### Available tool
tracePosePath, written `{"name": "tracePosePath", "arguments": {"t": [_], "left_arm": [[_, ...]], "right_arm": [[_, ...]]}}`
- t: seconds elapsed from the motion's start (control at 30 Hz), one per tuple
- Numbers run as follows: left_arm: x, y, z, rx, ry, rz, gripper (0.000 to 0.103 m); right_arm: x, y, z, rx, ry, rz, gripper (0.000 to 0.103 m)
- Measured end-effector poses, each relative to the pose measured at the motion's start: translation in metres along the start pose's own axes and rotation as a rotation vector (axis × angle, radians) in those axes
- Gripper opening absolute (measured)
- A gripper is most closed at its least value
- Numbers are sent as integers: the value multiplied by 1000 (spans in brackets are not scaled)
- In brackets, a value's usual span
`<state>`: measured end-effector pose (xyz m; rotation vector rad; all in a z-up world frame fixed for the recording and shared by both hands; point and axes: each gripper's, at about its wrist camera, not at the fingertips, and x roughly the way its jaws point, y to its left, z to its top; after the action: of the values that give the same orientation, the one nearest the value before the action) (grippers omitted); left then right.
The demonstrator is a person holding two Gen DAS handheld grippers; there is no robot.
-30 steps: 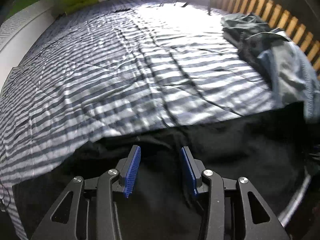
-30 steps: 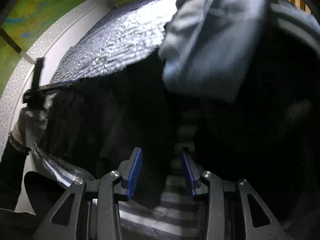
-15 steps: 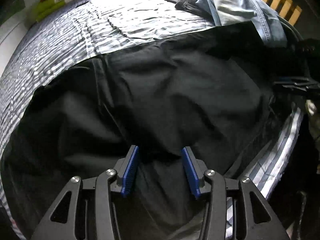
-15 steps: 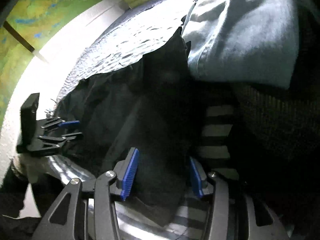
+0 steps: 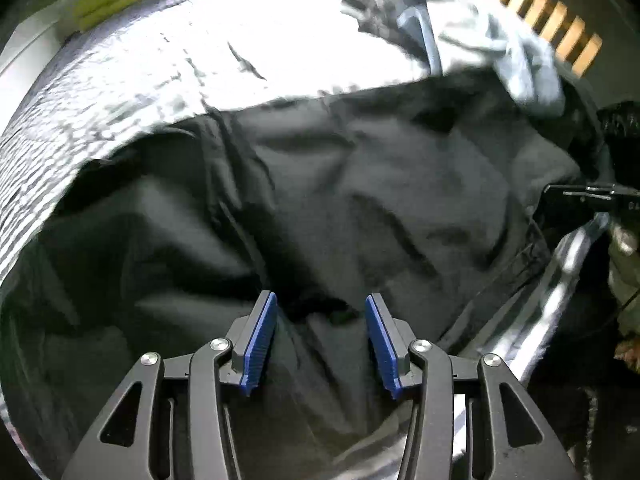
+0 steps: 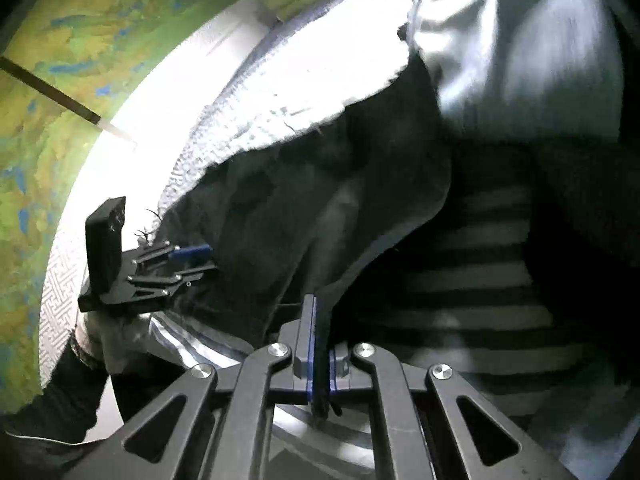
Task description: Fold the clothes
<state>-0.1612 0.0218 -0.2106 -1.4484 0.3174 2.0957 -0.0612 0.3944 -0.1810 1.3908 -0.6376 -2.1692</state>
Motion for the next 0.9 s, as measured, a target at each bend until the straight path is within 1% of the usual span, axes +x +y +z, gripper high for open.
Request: {"name": "tracePosePath", "arguments": {"t": [0.07,0.1,0.13,0.17,0.2,0.27,0.3,0.33,0.37,0.4,0.43,0.5,0.6,0.63,0.67,0.7,0.77,0.8,0.83,0.87,0.9], "left_arm": [[-17,9,-4,-39,-58,-12,49],[-26,15,-10,-72,-86,-32,49],[-28,19,-12,-84,-90,-49,49],[-28,21,-17,-90,-88,-65,49],[-22,21,-22,-80,-73,-60,49],[1,23,-29,-54,-11,-17,49],[8,25,-34,-53,-18,-17,50],[5,24,-34,-43,-22,-25,50],[3,25,-33,-45,-9,-42,50],[-5,30,-32,-63,-25,-65,50],[-18,38,-32,-82,-68,-75,50],[-43,62,-36,-129,-130,-41,50],[-70,102,-52,-229,-187,18,50],[-76,116,-65,-272,-189,22,50],[-75,125,-72,-294,-177,17,50],[-66,135,-83,-305,-135,11,50],[-47,142,-98,-303,-64,17,50],[-43,141,-106,-297,-55,10,50],[-46,140,-109,-276,-76,8,50],[-52,142,-109,-278,-74,-3,50],[-58,146,-109,-292,-94,-13,50]], "right_arm": [[-13,8,4,-10,-30,8,4],[-17,10,5,-9,-39,11,4],[-21,12,6,-6,-48,15,4],[-24,13,8,1,-54,19,4],[-25,17,11,7,-59,22,4],[-25,23,16,20,-68,20,4],[-21,30,19,16,-68,17,4],[-20,35,21,5,-69,7,4],[-19,40,23,-6,-70,-2,4],[-19,46,26,-12,-73,-3,4],[-20,52,27,-16,-76,0,4],[-20,68,35,-29,-90,11,4],[-21,94,46,-72,-108,25,4],[-20,102,49,-84,-111,31,4],[-19,114,53,-103,-113,38,4],[-16,124,57,-120,-115,45,4],[-9,146,64,-159,-114,65,4],[-5,157,67,-179,-111,72,4],[3,169,71,-196,-106,80,4],[9,181,74,-216,-99,88,4],[17,193,76,-239,-90,94,4]]}}
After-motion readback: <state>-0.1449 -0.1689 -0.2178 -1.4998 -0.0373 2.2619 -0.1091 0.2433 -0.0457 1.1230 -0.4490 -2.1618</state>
